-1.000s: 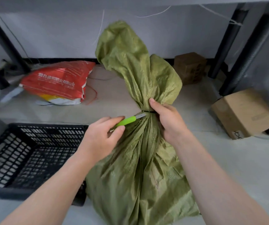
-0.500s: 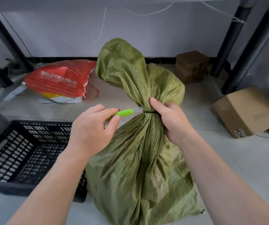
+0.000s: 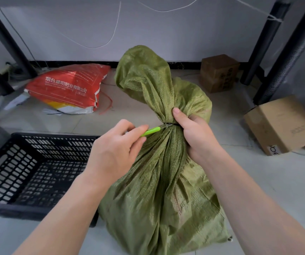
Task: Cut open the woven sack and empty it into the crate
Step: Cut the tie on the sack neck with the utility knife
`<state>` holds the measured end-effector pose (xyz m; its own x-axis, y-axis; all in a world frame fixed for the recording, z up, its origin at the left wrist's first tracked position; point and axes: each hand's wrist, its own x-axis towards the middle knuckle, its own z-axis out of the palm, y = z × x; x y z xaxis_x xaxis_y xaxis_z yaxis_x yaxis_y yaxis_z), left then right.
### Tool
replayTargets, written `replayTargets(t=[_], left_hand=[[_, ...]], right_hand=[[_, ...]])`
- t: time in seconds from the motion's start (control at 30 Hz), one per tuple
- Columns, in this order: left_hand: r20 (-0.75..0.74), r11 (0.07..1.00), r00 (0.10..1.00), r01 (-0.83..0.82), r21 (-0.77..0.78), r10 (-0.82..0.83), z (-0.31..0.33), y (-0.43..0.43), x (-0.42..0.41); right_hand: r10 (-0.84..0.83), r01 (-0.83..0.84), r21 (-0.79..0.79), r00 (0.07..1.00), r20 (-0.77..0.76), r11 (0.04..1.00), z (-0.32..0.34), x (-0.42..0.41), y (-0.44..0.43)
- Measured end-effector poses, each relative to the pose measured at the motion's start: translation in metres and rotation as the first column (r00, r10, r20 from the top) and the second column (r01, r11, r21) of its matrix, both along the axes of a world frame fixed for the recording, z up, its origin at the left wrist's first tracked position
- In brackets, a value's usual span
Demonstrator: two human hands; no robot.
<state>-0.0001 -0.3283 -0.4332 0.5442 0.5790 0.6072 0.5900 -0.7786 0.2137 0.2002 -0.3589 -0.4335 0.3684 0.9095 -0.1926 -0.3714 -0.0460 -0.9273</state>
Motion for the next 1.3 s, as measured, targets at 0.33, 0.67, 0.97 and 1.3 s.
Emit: replayTargets(t=[0.33,0.67,0.97,1.3], left_hand=[[0.026,0.997,0.997,-0.073,-0.007,0.073,-0.004,-0.003,0.008],[0.058,0.992,0.991,-0.118,-0.048,0.12,0.001,0.001,0.001],[0.105,0.993,0.989,-0.095,-0.071,0.102,-0.002,-0.004,0.008],[0.031,0.987,0.988,-0.152,-0.05,0.154,-0.001,-0.004,0.012]], right_hand=[[-0.038,0.038,0.003,0.999,0.035,0.999,0.001,0.002,0.0],[0.219,-0.223,0.129,0.975,0.049,0.966,-0.001,0.01,-0.011],[0.13,-0.15,0.12,0.979,0.158,0.981,-0.011,0.013,-0.005],[0.084,-0.112,0.106,0.968,0.238,0.988,-0.012,0.014,-0.002]])
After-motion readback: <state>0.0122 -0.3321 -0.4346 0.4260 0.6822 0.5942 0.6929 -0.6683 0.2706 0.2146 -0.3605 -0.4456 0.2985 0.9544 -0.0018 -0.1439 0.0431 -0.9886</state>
